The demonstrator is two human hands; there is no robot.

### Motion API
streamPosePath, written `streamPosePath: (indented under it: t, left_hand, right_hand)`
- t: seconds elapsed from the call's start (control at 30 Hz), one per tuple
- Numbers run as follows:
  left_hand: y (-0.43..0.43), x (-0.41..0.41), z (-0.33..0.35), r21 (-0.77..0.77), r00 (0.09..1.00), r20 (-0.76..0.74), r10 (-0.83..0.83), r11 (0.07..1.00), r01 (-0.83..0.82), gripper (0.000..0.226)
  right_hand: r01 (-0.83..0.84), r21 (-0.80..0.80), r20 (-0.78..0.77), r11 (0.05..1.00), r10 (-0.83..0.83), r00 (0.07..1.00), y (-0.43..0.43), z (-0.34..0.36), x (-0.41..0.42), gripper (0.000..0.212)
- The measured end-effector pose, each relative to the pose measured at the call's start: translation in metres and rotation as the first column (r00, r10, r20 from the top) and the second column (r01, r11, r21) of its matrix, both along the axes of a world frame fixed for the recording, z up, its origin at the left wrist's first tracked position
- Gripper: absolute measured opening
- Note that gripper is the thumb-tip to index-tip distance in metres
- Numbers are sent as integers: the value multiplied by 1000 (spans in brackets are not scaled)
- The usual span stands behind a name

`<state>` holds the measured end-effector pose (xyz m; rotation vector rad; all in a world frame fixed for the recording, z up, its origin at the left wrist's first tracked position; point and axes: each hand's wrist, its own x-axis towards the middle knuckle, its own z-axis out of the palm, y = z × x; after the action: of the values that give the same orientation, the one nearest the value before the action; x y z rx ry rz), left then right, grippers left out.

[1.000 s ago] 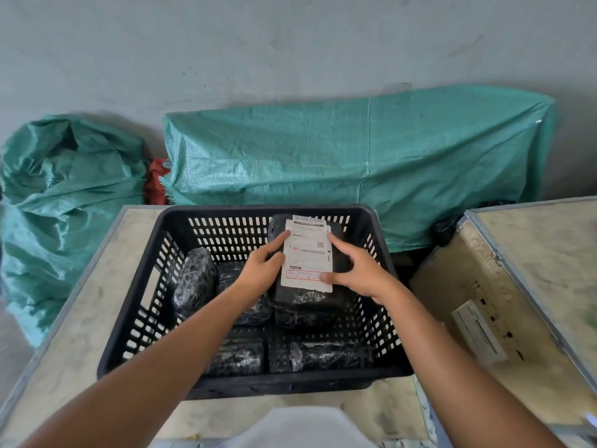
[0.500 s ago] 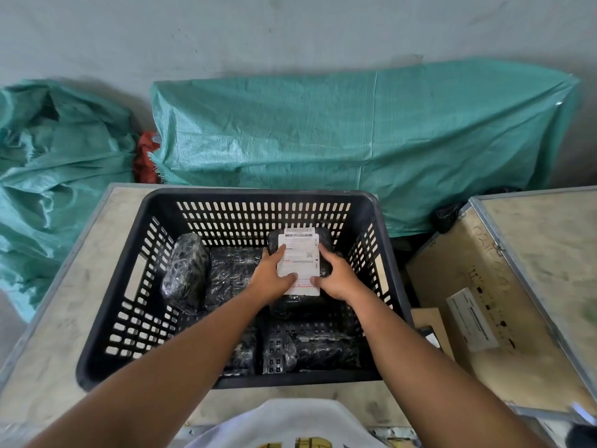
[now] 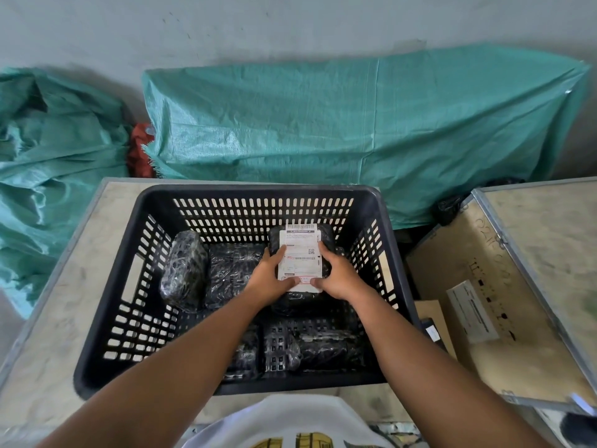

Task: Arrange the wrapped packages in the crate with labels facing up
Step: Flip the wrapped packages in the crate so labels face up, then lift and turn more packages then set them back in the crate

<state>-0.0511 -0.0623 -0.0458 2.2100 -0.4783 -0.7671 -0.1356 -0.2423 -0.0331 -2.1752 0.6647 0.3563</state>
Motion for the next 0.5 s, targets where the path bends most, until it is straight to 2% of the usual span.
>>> streamPosePath:
  t: [0.13,0.3,0.4,0.5]
  left_hand:
    - [11,12,11,-59,998,-10,61,996,-61,85]
    - [19,17,54,-278,986,-66,156,946,-169,65]
    - [19,4,83,-345,997,-56,50,936,-66,55]
    - [25,-15,96,-276,987,-35,-154,951,139,51]
  right_hand:
    - [13,-2,-9,1000,-13,1000,1,10,-1,104]
    - [74,81,99,994,-82,992,-8,51,-19,93]
    - [42,101,145,994,-56,988,-10,82,-48,89]
    - [-23,96,125,995,11,992,-4,102,-80,71]
